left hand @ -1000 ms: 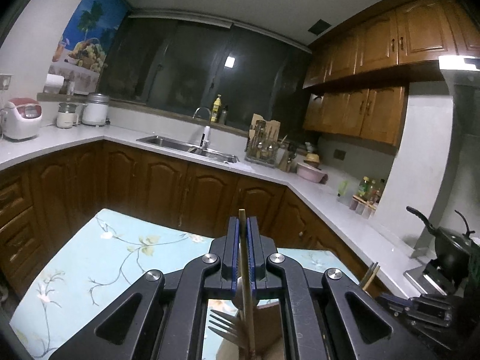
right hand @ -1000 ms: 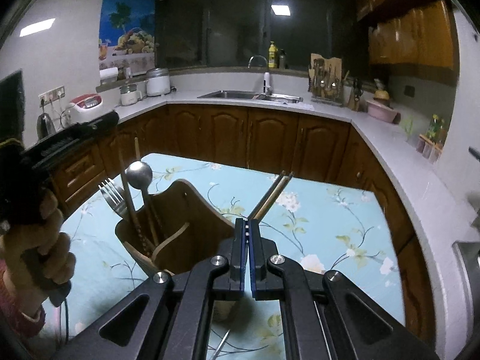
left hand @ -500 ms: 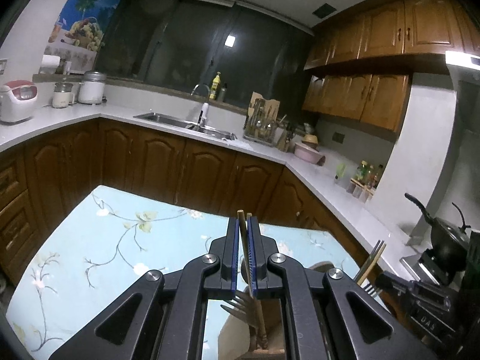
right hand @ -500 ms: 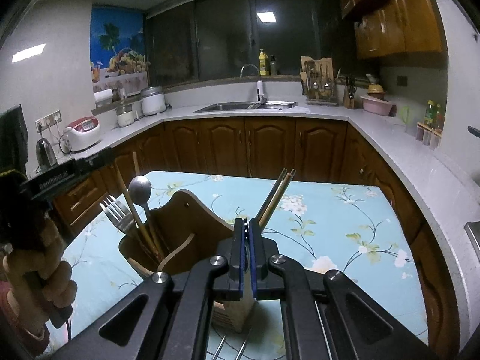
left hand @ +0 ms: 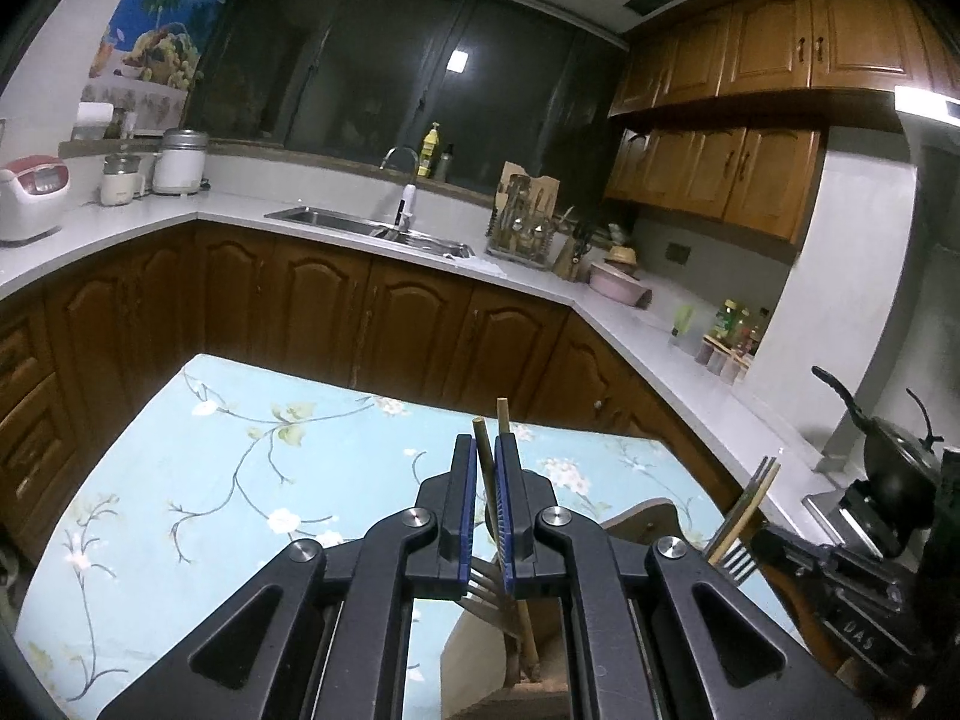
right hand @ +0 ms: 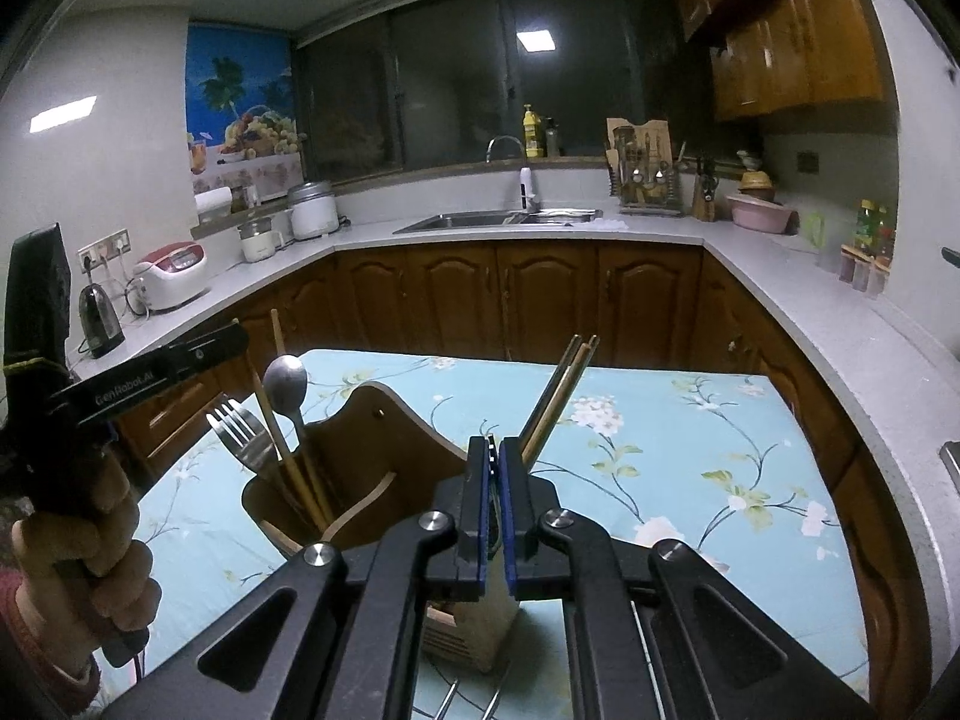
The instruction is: Organize utensils
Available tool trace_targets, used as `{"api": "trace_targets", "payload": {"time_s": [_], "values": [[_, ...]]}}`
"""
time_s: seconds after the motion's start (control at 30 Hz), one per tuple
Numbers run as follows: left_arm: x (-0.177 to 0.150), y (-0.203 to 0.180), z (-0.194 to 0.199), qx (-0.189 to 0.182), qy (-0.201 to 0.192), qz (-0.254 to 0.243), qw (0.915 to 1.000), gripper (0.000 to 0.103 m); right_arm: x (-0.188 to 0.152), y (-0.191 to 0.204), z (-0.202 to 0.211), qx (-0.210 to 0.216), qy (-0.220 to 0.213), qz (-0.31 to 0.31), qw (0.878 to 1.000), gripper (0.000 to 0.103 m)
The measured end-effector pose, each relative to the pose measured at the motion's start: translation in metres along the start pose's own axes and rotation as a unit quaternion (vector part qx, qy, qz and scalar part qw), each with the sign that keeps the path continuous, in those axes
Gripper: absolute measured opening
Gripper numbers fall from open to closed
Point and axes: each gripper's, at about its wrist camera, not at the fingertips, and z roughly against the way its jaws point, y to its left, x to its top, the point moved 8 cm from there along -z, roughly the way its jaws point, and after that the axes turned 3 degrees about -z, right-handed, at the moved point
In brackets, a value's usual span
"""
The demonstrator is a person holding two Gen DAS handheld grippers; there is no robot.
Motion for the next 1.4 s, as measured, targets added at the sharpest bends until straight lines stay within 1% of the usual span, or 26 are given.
{"api": "trace_targets", "payload": {"time_s": [0.07,0.13,0.17,0.2,0.27,0.37,0.43,0.47,0.5,0.53,0.6,0.63,0.67,0.7,0.73,0.8,0.87,0.93,1.0,1.03,1.07,1.1,1.13,1.2,1.3,1.4], "values": [[0.001,-0.001,0.001,0.001,-0.001,-0.003,1.0,0.004,-0.001,0.001,-0.001,0.001,0.003,0.001,1.0,0.007],[0.003,-0.001,0.003,0.002,0.001,-0.004,1.0,0.007,-0.002,0.003,-0.001,-0.001,0.001,0.003,1.0,0.007],[0.0,-0.001,0.003,0.002,0.001,-0.004,1.0,0.01,-0.003,0.003,-0.001,-0.001,0.002,0.001,1.0,0.008],[0.0,-0.001,0.004,0.002,0.002,-0.003,1.0,0.017,-0.003,0.004,0.0,0.0,0.001,0.001,1.0,0.008],[-0.001,0.0,0.006,0.009,0.001,-0.004,1.0,0.026,-0.004,0.004,0.0,0.001,-0.001,-0.002,1.0,0.008],[0.0,-0.003,0.007,0.013,0.001,-0.008,0.9999,0.029,-0.005,0.005,0.001,0.001,-0.002,-0.003,1.0,0.008],[0.0,-0.005,0.009,0.014,0.002,-0.009,0.9999,0.034,-0.005,0.003,0.0,-0.001,0.0,-0.003,1.0,0.01],[-0.001,-0.005,0.009,0.014,0.003,-0.009,0.9999,0.037,-0.006,0.003,0.0,-0.002,0.002,-0.005,1.0,0.017],[-0.001,-0.006,0.01,0.015,0.003,-0.009,0.9998,0.04,-0.006,0.002,0.0,-0.002,0.001,-0.006,1.0,0.021],[-0.001,-0.006,0.011,0.017,0.003,-0.009,0.9998,0.042,-0.006,0.001,0.003,-0.004,-0.004,-0.008,1.0,0.027],[-0.001,-0.006,0.013,0.018,0.002,-0.007,0.9998,0.044,-0.004,0.001,0.006,-0.003,-0.011,-0.011,1.0,0.031],[-0.002,-0.005,0.013,0.02,0.004,-0.006,0.9998,0.046,-0.003,0.001,0.007,-0.002,-0.012,-0.013,1.0,0.035],[-0.002,-0.005,0.013,0.022,0.005,-0.005,0.9997,0.049,-0.002,-0.001,0.006,-0.002,-0.013,-0.014,1.0,0.042],[-0.002,-0.004,0.014,0.024,0.006,-0.004,0.9997,0.051,-0.002,-0.002,0.006,-0.002,-0.014,-0.016,1.0,0.045],[-0.003,-0.004,0.015,0.025,0.006,-0.003,0.9997,0.053,-0.002,-0.003,0.006,-0.002,-0.014,-0.017,1.0,0.048],[-0.002,-0.002,0.016,0.03,0.007,-0.004,0.9995,0.061,-0.001,-0.005,0.004,-0.002,-0.012,-0.019,1.0,0.049],[-0.002,-0.003,0.019,0.035,0.005,-0.005,0.9994,0.068,-0.001,-0.007,0.003,0.0,-0.011,-0.026,1.0,0.058],[-0.004,-0.006,0.024,0.04,0.003,-0.011,0.9991,0.074,-0.001,-0.006,0.005,0.002,-0.011,-0.028,1.0,0.06],[-0.006,-0.007,0.029,0.049,0.004,-0.016,0.9987,0.085,-0.002,-0.007,0.007,0.003,-0.012,-0.03,0.999,0.07],[-0.007,-0.007,0.033,0.052,0.004,-0.017,0.9985,0.086,-0.001,-0.007,0.008,0.006,-0.015,-0.032,0.999,0.079],[-0.007,-0.007,0.036,0.051,0.003,-0.016,0.9986,0.088,-0.001,-0.007,0.011,0.01,-0.019,-0.034,0.999,0.086],[-0.007,-0.007,0.042,0.051,-0.001,-0.015,0.9986,0.093,-0.001,-0.007,0.013,0.01,-0.021,-0.034,0.999,0.089],[-0.008,-0.007,0.049,0.054,-0.004,-0.015,0.9984,0.095,-0.001,-0.007,0.016,0.008,-0.024,-0.034,0.999,0.094],[-0.01,-0.006,0.057,0.061,-0.007,-0.015,0.998,0.102,-0.001,-0.008,0.022,0.007,-0.033,-0.035,0.999,0.096],[-0.017,-0.006,0.069,0.071,0.003,-0.013,0.9974,0.102,-0.001,-0.009,0.028,0.006,-0.034,-0.044,0.998,0.096],[-0.023,-0.008,0.082,0.076,0.012,-0.01,0.997,0.102,-0.004,-0.01,0.035,0.013,-0.032,-0.06,0.998,0.096]]}}
